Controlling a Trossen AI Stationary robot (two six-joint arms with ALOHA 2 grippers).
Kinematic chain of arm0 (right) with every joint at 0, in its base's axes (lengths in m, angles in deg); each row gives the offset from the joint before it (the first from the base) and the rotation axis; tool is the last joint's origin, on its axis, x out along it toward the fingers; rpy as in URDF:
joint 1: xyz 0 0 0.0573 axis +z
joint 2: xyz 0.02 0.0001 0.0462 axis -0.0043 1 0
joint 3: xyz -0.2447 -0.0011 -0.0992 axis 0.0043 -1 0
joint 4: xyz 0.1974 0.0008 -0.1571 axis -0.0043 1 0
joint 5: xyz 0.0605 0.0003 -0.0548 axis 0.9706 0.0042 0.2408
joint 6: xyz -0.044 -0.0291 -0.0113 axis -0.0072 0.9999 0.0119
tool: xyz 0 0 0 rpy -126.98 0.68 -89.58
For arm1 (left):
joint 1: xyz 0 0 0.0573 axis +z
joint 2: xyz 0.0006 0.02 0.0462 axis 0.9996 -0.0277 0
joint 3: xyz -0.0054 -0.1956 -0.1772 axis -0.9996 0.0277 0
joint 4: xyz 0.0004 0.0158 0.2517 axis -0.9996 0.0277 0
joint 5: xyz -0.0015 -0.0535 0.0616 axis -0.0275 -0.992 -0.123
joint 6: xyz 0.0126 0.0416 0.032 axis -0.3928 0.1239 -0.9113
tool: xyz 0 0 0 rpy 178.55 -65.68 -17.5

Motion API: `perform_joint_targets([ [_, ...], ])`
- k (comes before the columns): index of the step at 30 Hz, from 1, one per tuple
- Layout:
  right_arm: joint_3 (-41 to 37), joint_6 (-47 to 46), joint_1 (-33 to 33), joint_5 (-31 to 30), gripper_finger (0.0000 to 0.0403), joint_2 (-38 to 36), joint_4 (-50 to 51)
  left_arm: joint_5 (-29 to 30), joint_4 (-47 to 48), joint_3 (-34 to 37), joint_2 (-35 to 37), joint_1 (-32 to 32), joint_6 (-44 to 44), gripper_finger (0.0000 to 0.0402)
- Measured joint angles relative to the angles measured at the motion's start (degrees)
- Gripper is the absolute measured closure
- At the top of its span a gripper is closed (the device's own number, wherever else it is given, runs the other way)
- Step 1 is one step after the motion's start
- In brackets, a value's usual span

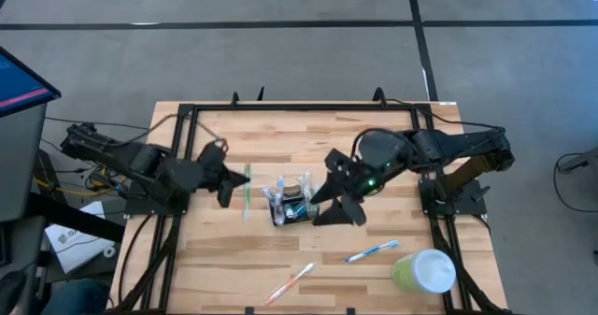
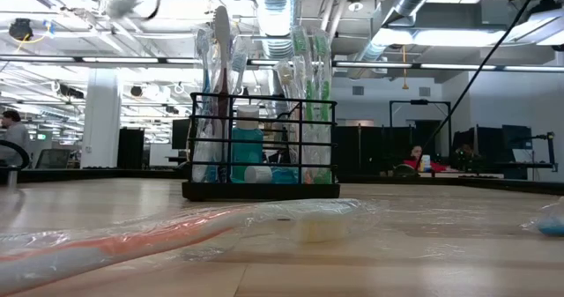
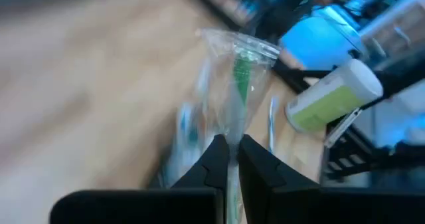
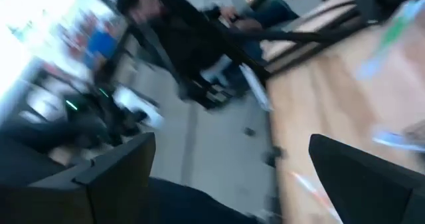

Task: Pick & Place toothbrushing station
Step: Put the green toothbrush into the bottom right section of the mesh organizer

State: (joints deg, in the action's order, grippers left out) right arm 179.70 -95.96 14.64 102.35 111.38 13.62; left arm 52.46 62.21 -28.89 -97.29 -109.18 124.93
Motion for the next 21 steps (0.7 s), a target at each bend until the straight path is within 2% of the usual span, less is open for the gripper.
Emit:
perform_joint_targets([
  [7,0.0,-18.7,-1.6,0.6,0.0014,0.0,-16.9,1.4,-12.9,-5.6,0.0,0.8,-46.5,0.0396],
  [13,0.0,-27.0,-1.9,-4.4,0.0014,0.0,-35.8,-1.5,-23.5,-9.3,-0.1,-0.6,-76.0,0.0396],
  [15,0.1,-28.1,-1.9,-6.5,0.0014,0.0,-38.9,-1.1,-23.9,-11.1,-0.6,-1.3,-84.3,0.0396],
  [17,0.1,-29.1,-1.9,-8.7,0.0014,0.0,-39.5,1.1,-23.8,-12.8,-1.7,-2.2,-89.0,0.0396],
  [21,0.1,-34.7,-1.4,-9.7,0.0015,0.0,-36.3,5.7,-24.4,-16.8,-4.6,-4.0,-99.2,0.0396],
])
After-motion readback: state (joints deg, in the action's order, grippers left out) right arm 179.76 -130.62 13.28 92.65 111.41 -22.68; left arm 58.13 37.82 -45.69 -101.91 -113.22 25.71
